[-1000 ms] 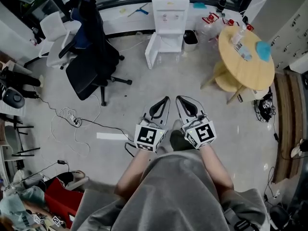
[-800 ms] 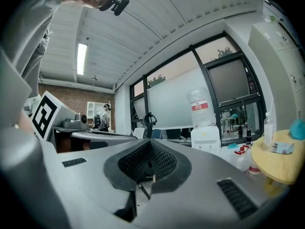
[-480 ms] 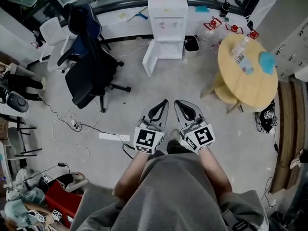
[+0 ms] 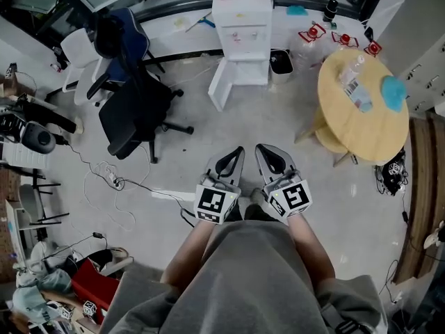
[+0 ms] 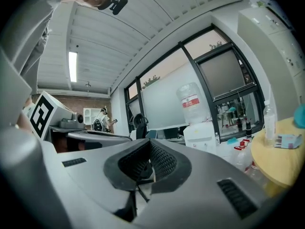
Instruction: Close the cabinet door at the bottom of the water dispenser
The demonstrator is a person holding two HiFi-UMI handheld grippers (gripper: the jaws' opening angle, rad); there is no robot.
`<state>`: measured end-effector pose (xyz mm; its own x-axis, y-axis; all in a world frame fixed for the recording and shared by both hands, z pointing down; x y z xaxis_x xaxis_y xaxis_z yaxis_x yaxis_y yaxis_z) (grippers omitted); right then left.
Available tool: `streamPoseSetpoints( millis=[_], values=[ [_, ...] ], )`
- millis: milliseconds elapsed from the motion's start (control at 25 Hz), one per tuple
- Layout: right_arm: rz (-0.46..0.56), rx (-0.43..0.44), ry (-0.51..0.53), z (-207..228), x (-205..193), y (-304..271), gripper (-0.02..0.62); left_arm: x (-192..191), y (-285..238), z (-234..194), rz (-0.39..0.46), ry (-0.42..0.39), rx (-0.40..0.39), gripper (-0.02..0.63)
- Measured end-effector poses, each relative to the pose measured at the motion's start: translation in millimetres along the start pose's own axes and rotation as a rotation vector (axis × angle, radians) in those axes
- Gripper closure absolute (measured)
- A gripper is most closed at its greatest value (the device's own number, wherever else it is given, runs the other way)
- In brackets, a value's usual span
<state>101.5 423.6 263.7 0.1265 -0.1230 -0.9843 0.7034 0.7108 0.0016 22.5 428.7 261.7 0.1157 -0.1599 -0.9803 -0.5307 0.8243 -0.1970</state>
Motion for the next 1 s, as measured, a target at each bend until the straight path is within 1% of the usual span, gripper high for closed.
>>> streamPoseSetpoints(
  millis=[360, 480, 680, 1000],
  values=[
    [-0.014, -0.027, -0.031, 34.0, -14.1, -28.1, 0.586, -16.5, -33.3, -24.2, -0.044, 0.000, -0.020, 0.599],
    [-0.019, -0.040, -0.046, 45.5, -18.0, -46.6, 0.586, -16.9, -49.6, -42.8, -0.048, 0.009, -0.015, 0.599],
    [-0.037, -0.044, -0.051, 64.3, -25.6, -85.8, 0.586, -21.6, -79.5, -75.3, -0.061, 0.028, -0.031, 0.599],
    [-0.060, -0.092, -0.084, 105.7, -33.5, -157.3, 0.586, -24.2, -135.5, -140.9, -0.086, 0.052, -0.063, 0.599]
  ],
)
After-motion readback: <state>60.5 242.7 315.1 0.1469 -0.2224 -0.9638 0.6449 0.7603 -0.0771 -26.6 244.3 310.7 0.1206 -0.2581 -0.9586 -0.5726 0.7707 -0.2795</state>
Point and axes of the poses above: the fingertips, and each gripper's own axes: y backward along the fingers, z to its right, x out of its top, the point moved 3 cm from there along y, backward along the fingers, and after that the axes turned 4 degrees about x, right-handed, at the moved point
